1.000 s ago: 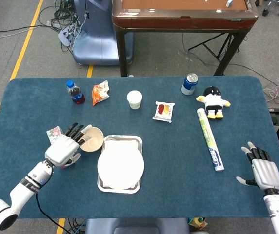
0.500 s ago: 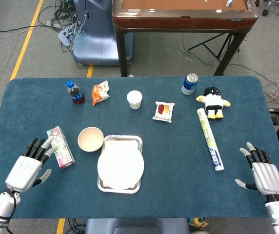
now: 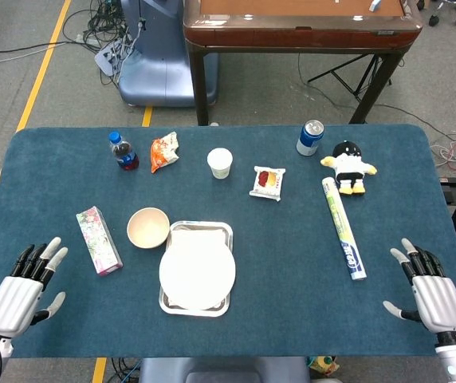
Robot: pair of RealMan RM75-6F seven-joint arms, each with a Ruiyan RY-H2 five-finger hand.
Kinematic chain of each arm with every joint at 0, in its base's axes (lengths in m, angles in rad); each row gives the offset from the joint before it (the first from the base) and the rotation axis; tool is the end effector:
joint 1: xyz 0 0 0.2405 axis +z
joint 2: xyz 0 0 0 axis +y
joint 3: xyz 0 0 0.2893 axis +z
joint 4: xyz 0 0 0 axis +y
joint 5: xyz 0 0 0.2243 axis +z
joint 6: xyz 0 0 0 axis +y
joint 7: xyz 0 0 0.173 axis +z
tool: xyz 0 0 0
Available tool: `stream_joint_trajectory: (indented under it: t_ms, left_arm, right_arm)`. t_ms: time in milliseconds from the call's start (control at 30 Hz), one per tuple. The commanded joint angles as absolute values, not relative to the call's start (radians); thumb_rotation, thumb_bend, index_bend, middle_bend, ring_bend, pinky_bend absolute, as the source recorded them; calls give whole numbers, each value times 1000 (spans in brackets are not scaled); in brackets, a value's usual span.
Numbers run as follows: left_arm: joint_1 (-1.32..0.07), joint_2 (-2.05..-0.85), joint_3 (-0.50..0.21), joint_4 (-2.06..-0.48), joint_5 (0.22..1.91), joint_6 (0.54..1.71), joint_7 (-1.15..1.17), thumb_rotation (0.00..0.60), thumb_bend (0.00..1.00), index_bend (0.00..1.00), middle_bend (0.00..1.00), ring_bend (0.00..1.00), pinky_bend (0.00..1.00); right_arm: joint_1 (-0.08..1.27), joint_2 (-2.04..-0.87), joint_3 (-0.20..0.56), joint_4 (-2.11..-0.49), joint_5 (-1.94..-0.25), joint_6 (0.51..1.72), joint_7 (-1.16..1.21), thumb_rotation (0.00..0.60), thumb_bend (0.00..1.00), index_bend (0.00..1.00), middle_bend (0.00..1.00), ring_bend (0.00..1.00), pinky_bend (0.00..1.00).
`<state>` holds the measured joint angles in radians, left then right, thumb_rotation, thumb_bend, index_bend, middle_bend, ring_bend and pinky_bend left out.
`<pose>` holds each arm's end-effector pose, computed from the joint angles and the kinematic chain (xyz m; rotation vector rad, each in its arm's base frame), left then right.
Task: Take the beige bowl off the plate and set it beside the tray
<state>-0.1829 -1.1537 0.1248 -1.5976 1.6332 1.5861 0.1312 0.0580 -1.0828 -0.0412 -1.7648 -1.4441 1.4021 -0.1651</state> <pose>-0.3149 0.2044 0.1305 -1.6221 -0.7423 -0.9225 -0.3429 -0.1788 0.1339 1.4545 -1.0356 0.7103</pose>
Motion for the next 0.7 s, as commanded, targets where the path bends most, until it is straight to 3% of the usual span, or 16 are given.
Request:
stream_joint_trajectory:
  t_ms: [33,233,700]
  left_arm:
    - [-169,-1166,119,-1581,1639,1594,98,600,319,0,0,0,0]
    - [-158,-1192,98,-1543,1651,1601,65,600,319,0,0,0,0]
    - [-153,-1190,57,-1546,1627,1566,58,600,319,0,0,0,0]
  right_arm:
    - [48,-1085,-41,-1767,-1451,1420,-172,600,212,0,0,0,0]
    - [14,-1093,-36,-1766,-1471,1485,-194,600,212,0,0,0,0]
    - [-9,-1088,-33,-1760,-1503,1514,-182,600,211,0,0,0,0]
